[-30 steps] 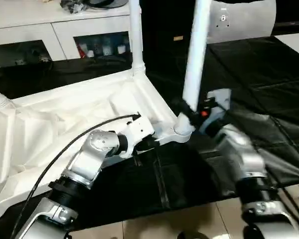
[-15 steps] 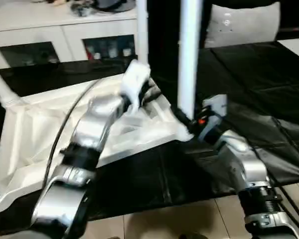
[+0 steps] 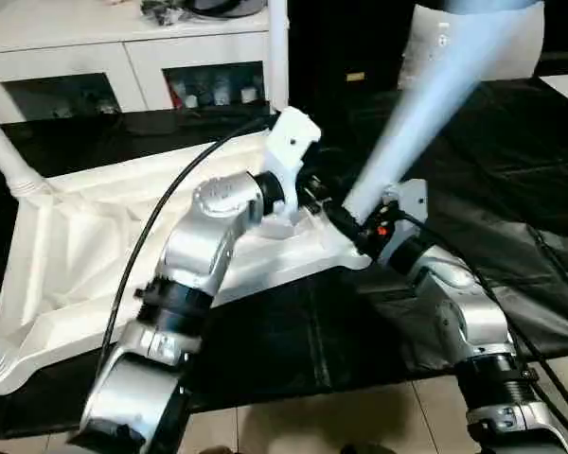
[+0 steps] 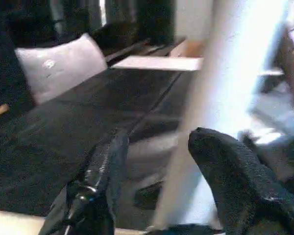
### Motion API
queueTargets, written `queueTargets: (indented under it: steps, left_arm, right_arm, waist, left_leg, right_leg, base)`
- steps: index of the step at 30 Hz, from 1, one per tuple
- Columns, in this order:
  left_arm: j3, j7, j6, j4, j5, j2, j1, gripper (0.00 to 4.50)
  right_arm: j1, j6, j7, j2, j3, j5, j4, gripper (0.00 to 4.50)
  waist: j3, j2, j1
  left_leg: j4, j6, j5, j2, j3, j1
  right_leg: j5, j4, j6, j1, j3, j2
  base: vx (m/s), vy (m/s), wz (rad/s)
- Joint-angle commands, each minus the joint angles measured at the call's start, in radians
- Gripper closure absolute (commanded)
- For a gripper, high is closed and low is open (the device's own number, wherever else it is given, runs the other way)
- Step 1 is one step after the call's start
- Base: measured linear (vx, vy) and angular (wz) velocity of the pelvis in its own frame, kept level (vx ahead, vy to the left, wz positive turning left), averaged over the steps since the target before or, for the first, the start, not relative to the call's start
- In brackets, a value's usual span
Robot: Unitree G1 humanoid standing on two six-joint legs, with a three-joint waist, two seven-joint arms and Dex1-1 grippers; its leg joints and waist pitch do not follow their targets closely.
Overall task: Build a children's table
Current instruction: Insert table leg to table base
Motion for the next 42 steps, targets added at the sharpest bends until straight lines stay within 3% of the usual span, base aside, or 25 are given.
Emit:
queueTargets:
  steps: [1, 8, 9, 11, 14, 15, 20, 24, 28, 31, 36, 37, 42]
  left_arm:
    - [-0.047, -0.024, -0.006, -0.016, -0.002, -0.018, 0.001, 1.79]
    - [-0.01, 0.05, -0.04, 0.081, 0.053, 0.039, -0.023, 1.79]
    - [-0.004, 0.049, -0.047, 0.103, 0.062, 0.062, -0.023, 1.51]
    - [0.005, 0.034, -0.045, 0.122, 0.062, 0.09, -0.015, 1.44]
    - [-0.019, -0.02, -0.037, 0.143, 0.068, 0.13, 0.014, 1.24]
    - [-0.036, -0.041, -0.035, 0.15, 0.071, 0.139, 0.025, 0.98]
    - [-0.118, -0.147, -0.006, 0.187, 0.075, 0.166, 0.077, 0.99]
    - [-0.132, -0.141, -0.049, 0.261, 0.099, 0.163, 0.076, 0.99]
    - [-0.115, -0.118, -0.084, 0.339, 0.111, 0.145, 0.059, 1.35]
    - [-0.132, -0.125, -0.103, 0.383, 0.117, 0.148, 0.05, 1.7]
    - [-0.138, -0.124, -0.123, 0.444, 0.126, 0.139, 0.036, 1.77]
    - [-0.136, -0.12, -0.122, 0.453, 0.128, 0.137, 0.034, 2.12]
    - [-0.138, -0.104, -0.135, 0.505, 0.151, 0.137, 0.016, 2.48]
  right_arm:
    - [-0.009, 0.008, -0.003, 0.008, 0.02, -0.014, -0.001, 2.62]
    - [-0.01, 0.009, -0.016, -0.011, -0.003, -0.012, 0.003, 2.62]
    - [-0.011, 0.013, -0.019, -0.019, -0.018, -0.008, 0.005, 2.62]
    - [-0.011, 0.018, -0.019, -0.037, -0.039, -0.003, 0.008, 2.62]
    - [-0.01, 0.024, -0.014, -0.081, -0.065, -0.004, 0.024, 2.62]
    - [-0.01, 0.027, -0.012, -0.093, -0.07, -0.004, 0.029, 2.62]
    - [0.003, 0.042, 0.001, -0.133, -0.086, -0.001, 0.028, 2.62]
    - [0.013, 0.048, 0.0, -0.142, -0.089, 0.001, 0.02, 2.62]
    - [0.022, 0.055, -0.004, -0.14, -0.085, 0.005, 0.005, 2.62]
    - [0.029, 0.065, -0.002, -0.135, -0.081, 0.005, -0.011, 2.62]
    - [0.03, 0.068, -0.002, -0.137, -0.081, 0.006, -0.012, 2.62]
    - [0.03, 0.068, -0.002, -0.138, -0.081, 0.006, -0.013, 2.62]
    - [0.03, 0.075, 0.0, -0.14, -0.081, 0.005, -0.018, 2.62]
  waist:
    - [-0.071, -0.018, 0.001]
    - [-0.075, -0.018, -0.002]
    - [-0.074, -0.018, -0.003]
    - [-0.074, -0.017, -0.006]
    - [-0.077, -0.016, -0.002]
    - [-0.077, -0.011, 0.0]
    - [-0.077, -0.009, 0.007]
    - [-0.077, -0.008, 0.004]
    - [-0.075, -0.006, -0.003]
    - [-0.075, -0.005, -0.005]
    - [-0.075, -0.001, -0.005]
    - [-0.076, -0.002, -0.005]
    - [-0.075, -0.003, -0.004]
  left_leg:
    - [-0.073, 0.166, 0.003, 0.04, -0.002, -0.007]
    - [-0.07, 0.165, 0.022, 0.036, -0.003, -0.009]
    - [-0.07, 0.167, 0.023, 0.033, -0.003, -0.009]
    - [-0.07, 0.167, 0.018, 0.032, -0.003, -0.009]
    - [-0.069, 0.164, 0.03, 0.034, -0.002, -0.004]
    - [-0.069, 0.166, 0.037, 0.036, -0.002, 0.0]
    - [-0.068, 0.177, 0.043, 0.035, -0.001, -0.002]
    - [-0.069, 0.163, 0.006, 0.033, -0.001, -0.003]
    - [-0.075, 0.131, -0.046, 0.034, -0.002, -0.003]
    - [-0.075, 0.126, -0.052, 0.033, -0.003, -0.004]
    - [-0.076, 0.123, -0.062, 0.034, -0.003, -0.002]
    - [-0.076, 0.123, -0.059, 0.034, -0.003, -0.002]
    - [-0.077, 0.121, -0.063, 0.033, -0.003, -0.003]
  right_leg:
    - [-0.152, -0.065, -0.238, 0.075, 0.052, -0.034]
    - [-0.121, -0.062, -0.231, 0.079, 0.052, -0.034]
    - [-0.122, -0.063, -0.226, 0.078, 0.051, -0.031]
    - [-0.126, -0.063, -0.22, 0.079, 0.05, -0.03]
    - [-0.117, -0.06, -0.229, 0.077, 0.052, -0.03]
    - [-0.109, -0.059, -0.235, 0.074, 0.051, -0.029]
    - [-0.079, -0.054, -0.256, 0.076, 0.053, -0.031]
    - [-0.108, -0.063, -0.244, 0.079, 0.051, -0.032]
    - [-0.156, -0.071, -0.229, 0.082, 0.05, -0.032]
    - [-0.154, -0.071, -0.225, 0.083, 0.05, -0.032]
    - [-0.146, -0.071, -0.233, 0.082, 0.05, -0.033]
    - [-0.142, -0.071, -0.233, 0.082, 0.05, -0.032]
    - [-0.152, -0.073, -0.23, 0.084, 0.049, -0.033]
  base:
    - [0.0, 0.0, 0.0]
    - [0.0, 0.0, 0.0]
    - [0.0, 0.0, 0.0]
    - [0.0, 0.0, 0.0]
    - [0.0, 0.0, 0.0]
    - [0.0, 0.0, 0.0]
    - [0.0, 0.0, 0.0]
    - [0.0, 0.0, 0.0]
    - [0.0, 0.0, 0.0]
    - [0.0, 0.0, 0.0]
    - [0.0, 0.0, 0.0]
    - [0.0, 0.0, 0.0]
    - [0.0, 0.0, 0.0]
